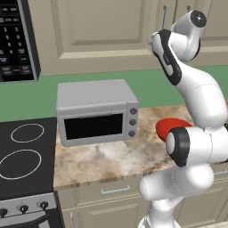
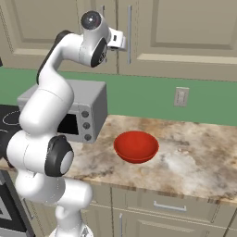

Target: Open the cabinet and setup a tea strainer by placing it in the bowl upright.

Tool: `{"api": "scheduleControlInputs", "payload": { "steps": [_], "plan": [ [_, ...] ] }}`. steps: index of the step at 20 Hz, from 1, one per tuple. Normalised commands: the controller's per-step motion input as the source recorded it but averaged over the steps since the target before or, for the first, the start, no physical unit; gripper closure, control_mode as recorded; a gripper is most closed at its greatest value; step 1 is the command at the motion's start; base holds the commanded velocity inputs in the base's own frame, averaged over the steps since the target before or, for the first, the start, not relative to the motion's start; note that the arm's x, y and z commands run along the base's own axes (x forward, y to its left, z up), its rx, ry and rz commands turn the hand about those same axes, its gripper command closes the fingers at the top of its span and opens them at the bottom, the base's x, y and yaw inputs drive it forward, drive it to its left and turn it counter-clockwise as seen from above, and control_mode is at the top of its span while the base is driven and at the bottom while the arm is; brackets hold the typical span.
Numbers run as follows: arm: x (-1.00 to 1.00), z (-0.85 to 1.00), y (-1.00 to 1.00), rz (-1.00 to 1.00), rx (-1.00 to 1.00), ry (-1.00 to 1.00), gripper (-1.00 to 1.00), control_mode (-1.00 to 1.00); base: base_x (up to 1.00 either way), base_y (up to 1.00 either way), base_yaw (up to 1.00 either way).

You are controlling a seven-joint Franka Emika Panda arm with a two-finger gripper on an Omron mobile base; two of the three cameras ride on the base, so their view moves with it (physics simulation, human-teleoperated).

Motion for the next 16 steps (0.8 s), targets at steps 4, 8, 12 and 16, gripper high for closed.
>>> {"api": "scheduleControlInputs", "payload": {
  "steps": [4, 8, 12, 16],
  "plan": [
    [0.18, -0.28, 0.0, 0.0, -0.03, -0.03, 1.0, -1.0, 0.0, 0.0, 0.0],
    [0.08, -0.09, 0.05, 0.0, 0.0, -0.03, 1.0, -1.0, 0.0, 0.0, 0.0],
    [0.0, 0.0, 0.15, 0.0, 0.0, 0.0, 1.0, -1.0, 0.0, 0.0, 0.0],
    [0.0, -0.2, 0.08, 0.0, -0.09, 0.0, 1.0, -1.0, 0.0, 0.0, 0.0]
  ]
}}
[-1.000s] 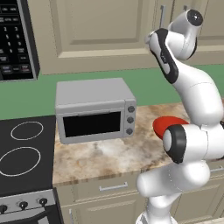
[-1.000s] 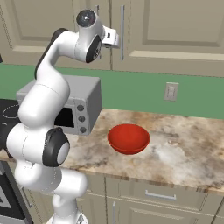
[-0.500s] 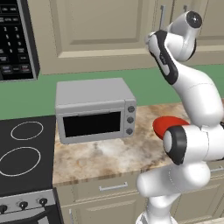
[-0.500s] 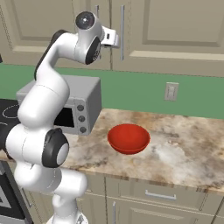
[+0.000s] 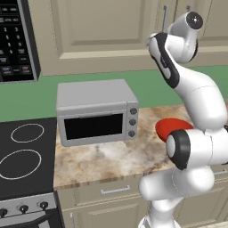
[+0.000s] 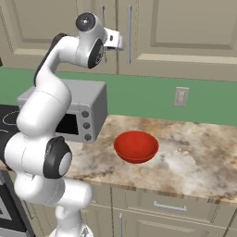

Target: Open the cabinet and setup a tea strainer by placing it in the bowl upright.

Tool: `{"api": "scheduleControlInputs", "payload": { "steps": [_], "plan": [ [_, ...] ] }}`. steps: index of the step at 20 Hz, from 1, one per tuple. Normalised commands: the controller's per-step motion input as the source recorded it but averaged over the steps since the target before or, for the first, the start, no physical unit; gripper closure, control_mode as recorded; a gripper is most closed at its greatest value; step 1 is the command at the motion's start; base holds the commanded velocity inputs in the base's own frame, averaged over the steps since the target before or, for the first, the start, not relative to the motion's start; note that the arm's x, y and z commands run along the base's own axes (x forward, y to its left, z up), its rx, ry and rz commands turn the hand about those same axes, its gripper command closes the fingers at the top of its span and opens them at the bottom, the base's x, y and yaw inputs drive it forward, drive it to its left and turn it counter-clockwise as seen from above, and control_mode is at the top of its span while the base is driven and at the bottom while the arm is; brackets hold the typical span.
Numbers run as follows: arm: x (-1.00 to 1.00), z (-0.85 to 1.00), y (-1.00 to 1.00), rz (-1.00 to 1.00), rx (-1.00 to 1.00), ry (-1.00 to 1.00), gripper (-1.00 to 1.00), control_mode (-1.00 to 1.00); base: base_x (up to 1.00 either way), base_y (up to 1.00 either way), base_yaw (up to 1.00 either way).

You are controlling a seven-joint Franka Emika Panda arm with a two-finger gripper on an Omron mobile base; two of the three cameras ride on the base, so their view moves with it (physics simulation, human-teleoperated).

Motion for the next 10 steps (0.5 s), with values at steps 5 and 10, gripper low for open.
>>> {"api": "scheduleControlInputs", "payload": {
  "steps": [5, 10],
  "plan": [
    [0.1, -0.38, 0.0, 0.0, -0.16, 0.01, 1.0, -1.0, 0.0, 0.0, 0.0],
    [0.04, -0.29, 0.0, 0.0, -0.08, 0.0, 1.0, -1.0, 0.0, 0.0, 0.0]
  ]
}}
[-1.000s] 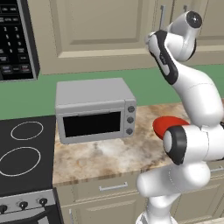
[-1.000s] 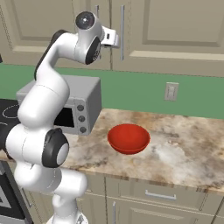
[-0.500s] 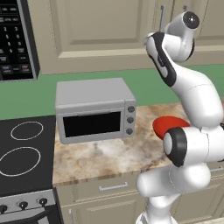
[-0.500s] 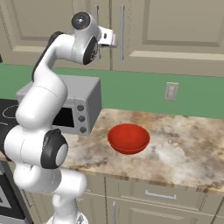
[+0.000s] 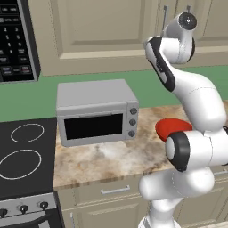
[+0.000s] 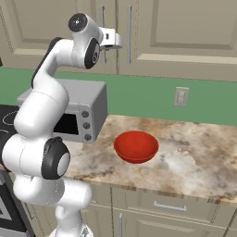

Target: Open the cabinet and setup a tea strainer by placing it in the bowl upright.

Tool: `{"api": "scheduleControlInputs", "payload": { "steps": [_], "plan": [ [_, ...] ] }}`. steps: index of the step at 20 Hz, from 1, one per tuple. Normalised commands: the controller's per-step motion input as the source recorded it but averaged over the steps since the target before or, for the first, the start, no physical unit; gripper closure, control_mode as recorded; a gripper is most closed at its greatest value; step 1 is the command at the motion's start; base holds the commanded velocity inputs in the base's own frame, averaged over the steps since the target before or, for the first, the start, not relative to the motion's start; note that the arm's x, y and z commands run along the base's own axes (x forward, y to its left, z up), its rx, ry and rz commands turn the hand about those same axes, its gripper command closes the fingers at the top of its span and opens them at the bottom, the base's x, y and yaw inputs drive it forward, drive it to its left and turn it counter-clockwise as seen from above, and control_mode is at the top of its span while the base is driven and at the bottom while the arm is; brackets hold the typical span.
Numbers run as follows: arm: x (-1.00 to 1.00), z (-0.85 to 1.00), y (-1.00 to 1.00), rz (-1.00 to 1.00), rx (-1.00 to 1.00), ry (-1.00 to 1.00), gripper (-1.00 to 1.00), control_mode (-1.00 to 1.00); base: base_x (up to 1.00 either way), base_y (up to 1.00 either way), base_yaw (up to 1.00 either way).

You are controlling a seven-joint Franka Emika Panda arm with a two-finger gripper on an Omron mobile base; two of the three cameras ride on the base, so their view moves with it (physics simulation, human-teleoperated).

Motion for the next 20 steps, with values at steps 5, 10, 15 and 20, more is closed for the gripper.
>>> {"api": "scheduleControlInputs", "payload": {
  "steps": [5, 10, 15, 20],
  "plan": [
    [-0.02, 0.0, 0.0, -0.03, 0.0, -0.01, 1.0, -1.0, 0.0, 0.0, 0.0],
    [-0.27, 0.01, 0.0, -0.18, 0.03, -0.09, 1.0, -1.0, 0.0, 0.0, 0.0],
    [-0.43, 0.06, 0.15, -0.3, 0.01, -0.13, 1.0, -1.0, 0.0, 0.0, 0.0],
    [-0.5, 0.35, 0.15, -0.24, 0.01, -0.05, 1.0, -1.0, 0.0, 0.0, 0.0]
  ]
}}
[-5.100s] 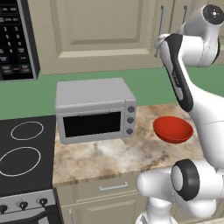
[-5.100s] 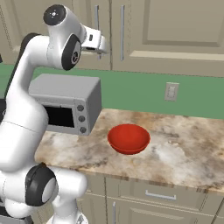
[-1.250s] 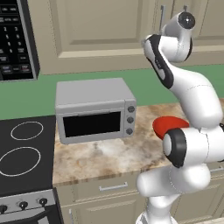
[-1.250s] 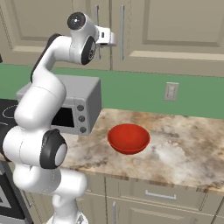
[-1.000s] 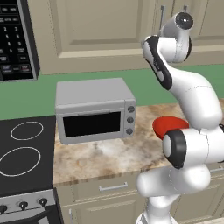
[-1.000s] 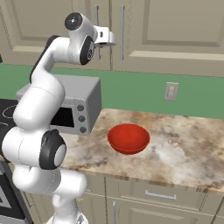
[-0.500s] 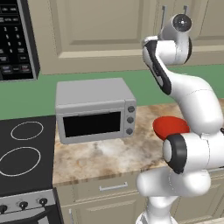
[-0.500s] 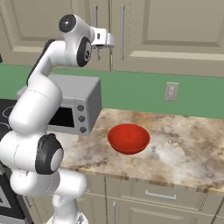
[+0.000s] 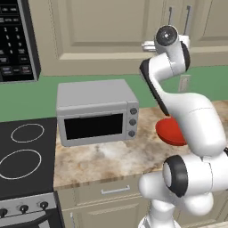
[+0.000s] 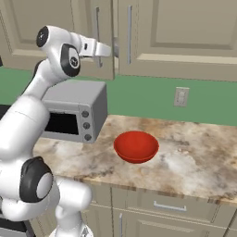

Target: Open the cabinet and setup a tea strainer by placing it in the bowl upright.

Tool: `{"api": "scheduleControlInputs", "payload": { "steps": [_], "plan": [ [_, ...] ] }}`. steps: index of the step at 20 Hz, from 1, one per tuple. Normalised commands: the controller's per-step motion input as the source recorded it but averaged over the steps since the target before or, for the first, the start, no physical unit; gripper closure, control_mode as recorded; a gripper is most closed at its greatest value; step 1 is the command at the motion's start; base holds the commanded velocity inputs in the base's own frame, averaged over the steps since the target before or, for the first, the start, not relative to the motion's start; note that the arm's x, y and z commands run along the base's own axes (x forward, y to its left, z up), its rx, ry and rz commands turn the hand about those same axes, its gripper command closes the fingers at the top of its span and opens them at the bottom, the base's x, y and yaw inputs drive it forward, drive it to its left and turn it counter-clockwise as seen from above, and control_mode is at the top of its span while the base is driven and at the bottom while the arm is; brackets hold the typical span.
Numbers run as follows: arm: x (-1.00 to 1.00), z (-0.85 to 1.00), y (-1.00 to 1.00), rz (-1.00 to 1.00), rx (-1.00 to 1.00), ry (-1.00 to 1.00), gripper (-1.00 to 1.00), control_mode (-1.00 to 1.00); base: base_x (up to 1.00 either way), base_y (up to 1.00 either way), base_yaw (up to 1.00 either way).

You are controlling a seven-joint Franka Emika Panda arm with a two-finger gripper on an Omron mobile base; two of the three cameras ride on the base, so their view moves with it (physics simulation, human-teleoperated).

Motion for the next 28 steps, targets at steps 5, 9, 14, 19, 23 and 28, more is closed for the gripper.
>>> {"api": "scheduleControlInputs", "payload": {
  "steps": [5, 9, 14, 19, 23, 28],
  "plan": [
    [-0.73, 0.65, 0.0, -0.02, 0.04, -0.07, 1.0, -1.0, 0.0, 0.0, 0.0],
    [-0.87, 0.64, 0.0, 0.0, 0.12, -0.01, 1.0, -1.0, 0.0, 0.0, 0.0],
    [-0.99, 0.27, 0.09, 0.0, 0.19, 0.0, 1.0, -1.0, 0.0, 0.0, 0.0],
    [-1.0, 0.09, 0.38, 0.0, 0.09, -0.02, 1.0, -1.0, 0.0, 0.0, 0.0],
    [-1.0, 0.12, 0.45, 0.0, 0.02, -0.04, 1.0, -1.0, 0.0, 0.0, 0.0],
    [-0.84, -0.03, 0.47, 0.0, -0.01, -0.01, 1.0, -1.0, 0.0, 0.0, 0.0]
  ]
}}
